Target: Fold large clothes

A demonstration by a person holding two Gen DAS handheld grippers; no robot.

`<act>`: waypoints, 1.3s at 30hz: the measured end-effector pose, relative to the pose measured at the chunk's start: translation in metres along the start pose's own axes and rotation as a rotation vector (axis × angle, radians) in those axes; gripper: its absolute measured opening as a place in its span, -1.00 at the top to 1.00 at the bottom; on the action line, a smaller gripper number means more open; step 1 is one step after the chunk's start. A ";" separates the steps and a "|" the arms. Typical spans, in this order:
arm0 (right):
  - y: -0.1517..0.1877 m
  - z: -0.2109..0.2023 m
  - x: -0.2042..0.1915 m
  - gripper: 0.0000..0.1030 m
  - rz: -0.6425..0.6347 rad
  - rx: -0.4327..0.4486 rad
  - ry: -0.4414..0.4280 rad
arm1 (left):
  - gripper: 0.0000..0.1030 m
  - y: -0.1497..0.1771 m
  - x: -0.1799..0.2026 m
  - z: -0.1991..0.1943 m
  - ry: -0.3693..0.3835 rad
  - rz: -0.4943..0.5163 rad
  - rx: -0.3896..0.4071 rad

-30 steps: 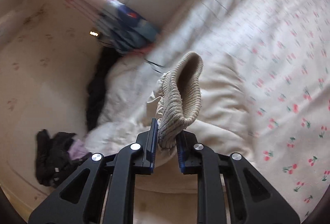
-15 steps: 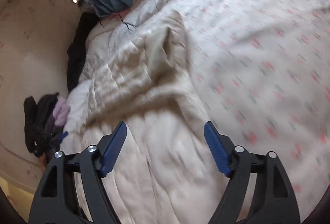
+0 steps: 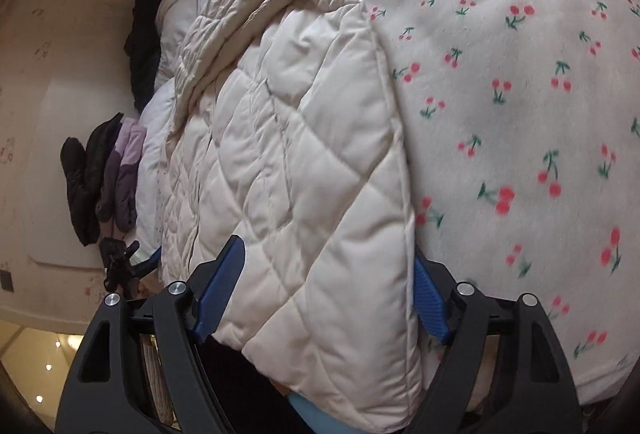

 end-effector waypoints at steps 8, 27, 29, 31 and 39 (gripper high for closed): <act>0.032 0.007 0.000 -0.63 0.004 -0.083 -0.075 | -0.85 0.030 -0.012 0.027 -0.113 0.016 -0.198; 0.032 -0.039 -0.072 0.74 -0.110 0.176 -0.331 | 0.72 0.035 0.024 -0.007 0.017 -0.039 -0.053; 0.027 -0.061 -0.089 0.75 -0.128 0.224 -0.389 | 0.73 0.030 0.042 -0.022 0.054 -0.022 -0.014; 0.024 -0.084 -0.105 0.75 -0.151 0.260 -0.419 | 0.74 0.026 0.062 -0.044 0.093 0.005 0.030; 0.063 -0.172 -0.115 0.75 -0.238 0.283 -0.471 | 0.74 0.067 0.102 -0.123 0.207 0.085 0.085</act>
Point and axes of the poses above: each gripper's, at about its wrist camera, not at the fingertips, and z roughly the way its jaws point, x to its right, y to its underside, the point moved 2 cm from there along z, roughly the way its jaws point, and after that the axes turned 1 degree about z, right-handed, at the moved point
